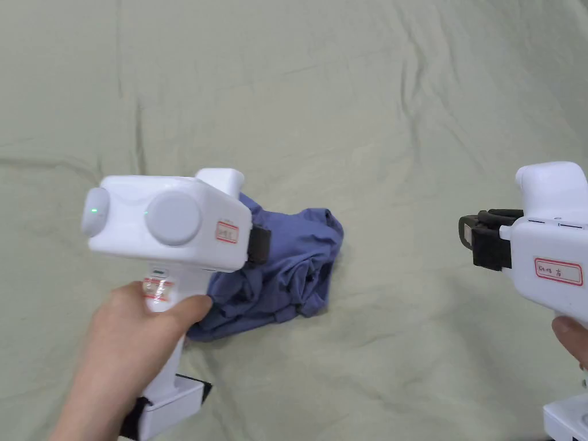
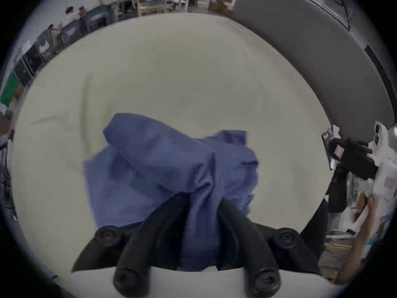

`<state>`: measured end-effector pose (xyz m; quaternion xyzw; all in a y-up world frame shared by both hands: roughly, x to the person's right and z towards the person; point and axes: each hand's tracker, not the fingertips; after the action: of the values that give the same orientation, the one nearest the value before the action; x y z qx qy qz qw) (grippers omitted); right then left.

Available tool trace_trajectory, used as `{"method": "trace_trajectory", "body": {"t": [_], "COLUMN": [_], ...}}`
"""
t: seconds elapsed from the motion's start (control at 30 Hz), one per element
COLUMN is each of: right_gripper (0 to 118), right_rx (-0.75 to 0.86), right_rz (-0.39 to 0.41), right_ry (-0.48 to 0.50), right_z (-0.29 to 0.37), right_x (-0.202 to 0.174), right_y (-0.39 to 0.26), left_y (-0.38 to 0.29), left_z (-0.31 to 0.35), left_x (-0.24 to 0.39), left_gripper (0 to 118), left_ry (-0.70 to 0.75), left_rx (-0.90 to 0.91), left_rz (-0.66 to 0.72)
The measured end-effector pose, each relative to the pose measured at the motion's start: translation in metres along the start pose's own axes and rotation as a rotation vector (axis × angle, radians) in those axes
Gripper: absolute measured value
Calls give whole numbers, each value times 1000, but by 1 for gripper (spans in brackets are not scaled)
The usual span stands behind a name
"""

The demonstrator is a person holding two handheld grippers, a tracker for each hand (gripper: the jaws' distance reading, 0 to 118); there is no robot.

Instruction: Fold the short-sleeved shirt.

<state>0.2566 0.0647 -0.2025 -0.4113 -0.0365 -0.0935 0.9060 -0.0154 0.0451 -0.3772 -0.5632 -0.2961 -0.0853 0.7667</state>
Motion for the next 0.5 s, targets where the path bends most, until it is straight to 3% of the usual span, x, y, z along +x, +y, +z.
{"method": "trace_trajectory", "body": {"t": [0.03, 0.07, 0.1, 0.17, 0.23, 0.33, 0.37, 0.4, 0.43, 0.5], "right_gripper": [2, 2, 2, 2, 2, 2, 2, 2, 2, 2], "right_rx": [-2, -6, -8, -11, -16, -21, -21, -20, -21, -23], "right_rz": [-4, -8, -13, -22, -27, -35, -36, -37, -35, -30], "right_ry": [-6, -10, -14, -20, -25, -26, -25, -24, -20, -20], "right_z": [1, 1, 2, 2, 2, -1, -1, -1, -1, -2], "right_x": [3, 6, 9, 14, 17, 19, 19, 18, 17, 14], "right_y": [-1, -2, -3, -6, -7, -8, -8, -8, -8, -8], "left_y": [3, 4, 5, 5, 0, -12, -17, -21, -22, -17], "left_z": [-12, -23, -26, -17, 14, 68, 76, 80, 76, 52], "left_x": [2, 2, -5, -17, -31, -51, -57, -61, -61, -63], "left_gripper": [19, 52, 76, 83, 83, 82, 69, 69, 59, 0], "left_ry": [-32, -71, -115, -297, -287, -161, -79, -19, 16, 9], "left_rx": [-24, -37, -43, -30, 47, 194, 213, 243, 258, 187], "left_rz": [23, 44, 82, 189, 212, 193, 193, 181, 126, 149]}}
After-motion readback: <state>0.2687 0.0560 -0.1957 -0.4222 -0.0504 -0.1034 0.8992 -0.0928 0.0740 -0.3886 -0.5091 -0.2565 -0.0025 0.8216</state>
